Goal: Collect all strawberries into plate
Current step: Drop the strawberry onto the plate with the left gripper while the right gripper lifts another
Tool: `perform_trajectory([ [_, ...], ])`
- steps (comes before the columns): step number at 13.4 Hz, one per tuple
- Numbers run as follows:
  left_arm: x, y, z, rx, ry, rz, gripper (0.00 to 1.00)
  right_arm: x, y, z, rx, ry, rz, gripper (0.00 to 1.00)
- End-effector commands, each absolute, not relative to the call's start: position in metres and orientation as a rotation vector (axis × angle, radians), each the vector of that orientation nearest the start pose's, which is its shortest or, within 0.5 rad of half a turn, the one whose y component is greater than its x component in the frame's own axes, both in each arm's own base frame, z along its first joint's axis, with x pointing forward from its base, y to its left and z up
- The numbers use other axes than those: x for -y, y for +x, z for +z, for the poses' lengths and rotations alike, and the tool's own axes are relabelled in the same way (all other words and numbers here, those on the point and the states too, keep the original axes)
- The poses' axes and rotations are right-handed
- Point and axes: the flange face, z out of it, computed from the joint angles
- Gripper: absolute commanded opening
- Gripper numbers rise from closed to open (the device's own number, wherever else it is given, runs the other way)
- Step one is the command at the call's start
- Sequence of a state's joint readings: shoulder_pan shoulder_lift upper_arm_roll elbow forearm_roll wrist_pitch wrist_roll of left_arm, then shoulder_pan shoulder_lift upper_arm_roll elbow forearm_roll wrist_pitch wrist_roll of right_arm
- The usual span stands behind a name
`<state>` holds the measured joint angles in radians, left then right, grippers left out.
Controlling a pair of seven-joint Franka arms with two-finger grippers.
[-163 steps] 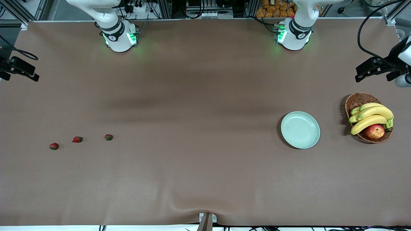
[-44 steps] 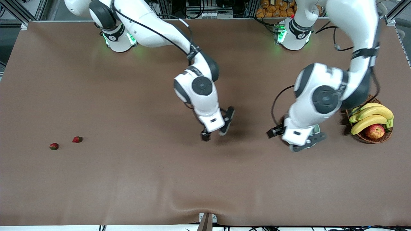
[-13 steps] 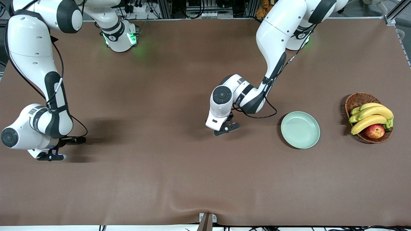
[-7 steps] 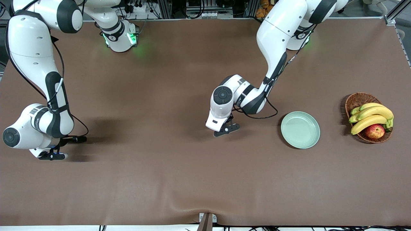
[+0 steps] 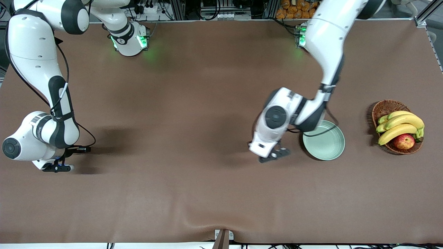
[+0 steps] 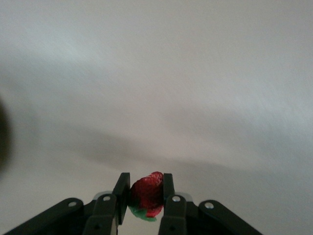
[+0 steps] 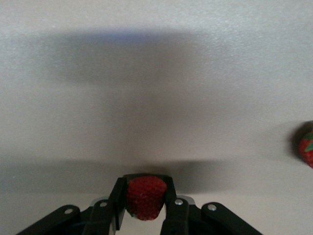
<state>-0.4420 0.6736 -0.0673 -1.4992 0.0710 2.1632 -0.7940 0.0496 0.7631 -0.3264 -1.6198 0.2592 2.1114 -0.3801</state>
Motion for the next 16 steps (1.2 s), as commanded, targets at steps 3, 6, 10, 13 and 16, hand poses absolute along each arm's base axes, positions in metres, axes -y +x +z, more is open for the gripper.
perform_trajectory([
  [3, 0.236, 0.642, 0.29, 0.268, -3.014, 0.239, 0.0, 0.105, 0.661, 0.223, 0.181, -3.069, 0.246, 0.0],
  [6, 0.175, 0.648, 0.278, 0.219, -2.98, 0.378, 0.0, 0.071, 0.679, 0.241, 0.44, -3.041, 0.17, 0.0],
  [10, 0.111, 0.649, 0.25, 0.125, -2.982, 0.479, 0.15, -0.047, 0.692, 0.255, 0.797, -2.967, 0.119, 0.0],
  [13, 0.104, 0.649, 0.247, 0.14, -2.98, 0.492, 1.0, -0.164, 0.68, 0.26, 1.039, -2.878, 0.099, 0.0],
  [16, 0.104, 0.651, 0.264, 0.167, -2.981, 0.472, 1.0, -0.278, 0.655, 0.268, 1.259, -2.755, 0.054, 0.0],
])
